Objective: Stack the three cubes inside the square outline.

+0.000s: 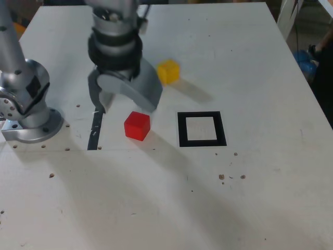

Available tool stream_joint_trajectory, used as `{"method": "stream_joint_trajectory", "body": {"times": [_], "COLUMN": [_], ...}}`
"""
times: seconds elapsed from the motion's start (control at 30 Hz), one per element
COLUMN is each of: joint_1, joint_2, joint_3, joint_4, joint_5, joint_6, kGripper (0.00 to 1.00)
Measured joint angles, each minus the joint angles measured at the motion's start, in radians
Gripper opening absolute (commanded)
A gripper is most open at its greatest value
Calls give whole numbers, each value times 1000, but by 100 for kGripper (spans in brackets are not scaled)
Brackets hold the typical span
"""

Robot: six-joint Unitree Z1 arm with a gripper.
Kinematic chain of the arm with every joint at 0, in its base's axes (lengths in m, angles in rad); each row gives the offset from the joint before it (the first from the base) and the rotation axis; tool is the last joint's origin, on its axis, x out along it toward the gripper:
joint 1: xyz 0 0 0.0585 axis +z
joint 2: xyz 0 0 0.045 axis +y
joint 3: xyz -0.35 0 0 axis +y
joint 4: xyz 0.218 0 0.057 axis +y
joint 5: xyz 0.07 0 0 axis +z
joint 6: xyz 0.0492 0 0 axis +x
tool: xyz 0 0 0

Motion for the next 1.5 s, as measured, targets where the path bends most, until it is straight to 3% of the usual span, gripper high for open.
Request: {"method": "stream_joint_trajectory", "body": {"times": [0.27, 0.67, 1.5], "joint_1": [0, 0, 13], "joint_2": [114, 145, 166], "joint_3": [4, -22, -24], "joint_4": [-52, -69, -85], "joint_5": [0, -8, -12], "joint_6": [96, 166, 195], "kGripper": [89, 52, 21]}}
